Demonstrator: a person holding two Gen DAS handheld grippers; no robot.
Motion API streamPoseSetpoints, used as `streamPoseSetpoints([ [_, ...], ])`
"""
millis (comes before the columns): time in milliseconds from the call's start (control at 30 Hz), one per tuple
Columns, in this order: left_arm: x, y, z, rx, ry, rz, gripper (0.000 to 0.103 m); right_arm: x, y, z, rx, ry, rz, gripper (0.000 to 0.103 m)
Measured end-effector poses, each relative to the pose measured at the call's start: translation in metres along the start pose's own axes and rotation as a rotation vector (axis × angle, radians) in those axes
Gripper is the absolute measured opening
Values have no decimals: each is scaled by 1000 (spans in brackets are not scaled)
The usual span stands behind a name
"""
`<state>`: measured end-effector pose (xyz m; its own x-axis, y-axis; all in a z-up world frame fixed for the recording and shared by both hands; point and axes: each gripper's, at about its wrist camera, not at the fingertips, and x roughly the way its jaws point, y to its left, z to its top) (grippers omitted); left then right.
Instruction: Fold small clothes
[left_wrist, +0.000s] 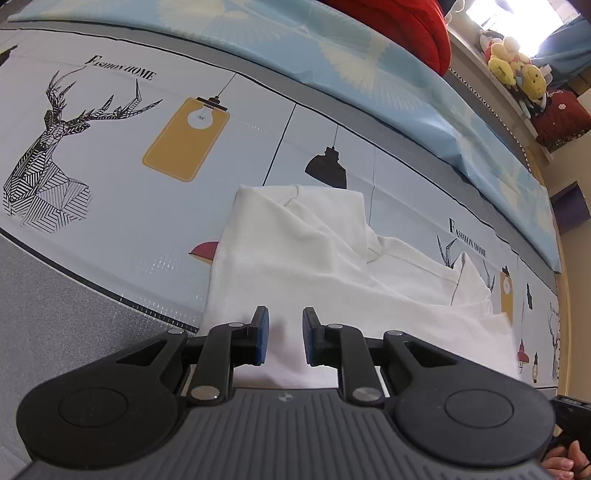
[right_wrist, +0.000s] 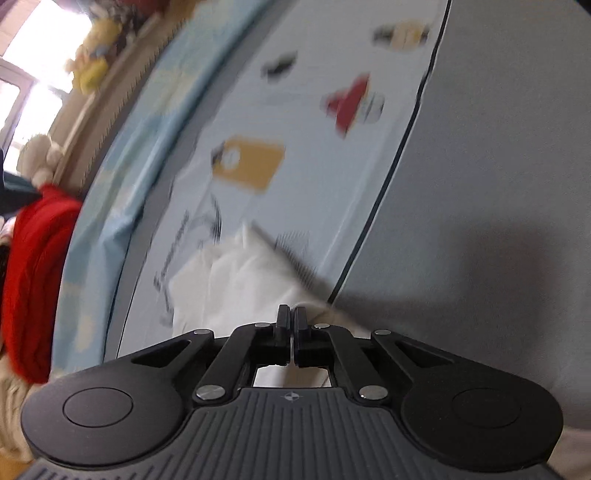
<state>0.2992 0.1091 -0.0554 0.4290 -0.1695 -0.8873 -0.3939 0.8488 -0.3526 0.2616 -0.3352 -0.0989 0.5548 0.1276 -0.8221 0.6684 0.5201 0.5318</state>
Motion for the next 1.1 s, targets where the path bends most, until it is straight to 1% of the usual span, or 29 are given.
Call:
streamPoseSetpoints([
  [33, 0, 0, 0, 2, 0, 1, 20, 1, -1, 2, -1, -10, -14, 0],
  [67, 1, -1, 0, 2, 1, 1, 20, 6, -3, 4, -4, 9, -29, 0],
  [133, 1, -1, -1, 2, 4, -6, 20, 24, -7, 5, -5, 112, -90, 5],
  [167, 1, -2, -1, 4, 5, -8, 20, 24, -9, 3, 5, 119, -121, 5],
  [200, 1, -2, -1, 5, 5, -9, 20, 20, -9, 1, 3, 95, -139, 5],
  [267, 1, -2, -1, 3, 4, -7, 20, 2, 1, -3, -53, -4, -149, 5],
  [300, 1, -2, -2, 3, 4, -8, 20, -9, 10, -6, -96, -65, -121, 6],
  [333, 1, -3, -2, 6, 5, -10, 20, -17, 18, -8, -131, -103, -68, 9],
  [367, 2, -4, -3, 11, 7, -10, 20, -21, 24, -9, -156, -119, -10, 10],
  [400, 4, -5, -3, 16, 11, -12, 20, -20, 30, -10, -182, -115, 63, 17],
  [433, 5, -5, -4, 19, 16, -14, 20, -13, 34, -9, -205, -80, 125, 28],
  [467, 7, -6, -5, 24, 23, -17, 20, 0, 36, -7, -211, -18, 160, 30],
  [500, 10, -6, -6, 27, 31, -17, 20, 15, 31, -4, -187, 37, 143, 30],
  [533, 13, -5, -8, 29, 41, -14, 20, 27, 23, -2, -156, 63, 81, 29],
  [600, 18, -2, -10, 31, 58, -1, 20, 49, 1, 3, -123, 102, -102, 29],
  [633, 20, 0, -11, 31, 62, 10, 20, 55, -10, 6, -83, 114, -164, 38],
  [667, 21, 1, -10, 29, 64, 16, 20, 54, -17, 7, -39, 118, -164, 44],
  [700, 20, 3, -9, 23, 62, 15, 20, 49, -17, 9, -14, 118, -141, 42],
  [767, 16, 3, -7, 19, 53, 2, 20, 34, -1, 8, -85, 62, -96, 42],
  [800, 14, 0, -7, 24, 46, -10, 20, 24, 9, 6, -125, 16, -60, 42],
  [867, 11, -5, -9, 38, 43, -28, 20, 15, 19, 5, -164, -40, 6, 42],
  [900, 12, -8, -11, 47, 50, -37, 20, 18, 22, 5, -176, -34, 36, 42],
  [933, 14, -9, -13, 54, 62, -42, 20, 22, 21, 4, -177, -13, 46, 40],
  [967, 18, -10, -15, 59, 72, -45, 23, 34, 16, 6, -155, 20, 23, 39],
  [1000, 25, -8, -17, 70, 91, -39, 24, 43, 9, 7, -128, 52, -22, 39],
  [1067, 39, -2, -21, 98, 132, 17, 24, 59, -6, 7, -94, 96, -140, 40],
  [1100, 47, 4, -23, 107, 150, 60, 22, 64, -15, 9, -74, 105, -165, 51],
])
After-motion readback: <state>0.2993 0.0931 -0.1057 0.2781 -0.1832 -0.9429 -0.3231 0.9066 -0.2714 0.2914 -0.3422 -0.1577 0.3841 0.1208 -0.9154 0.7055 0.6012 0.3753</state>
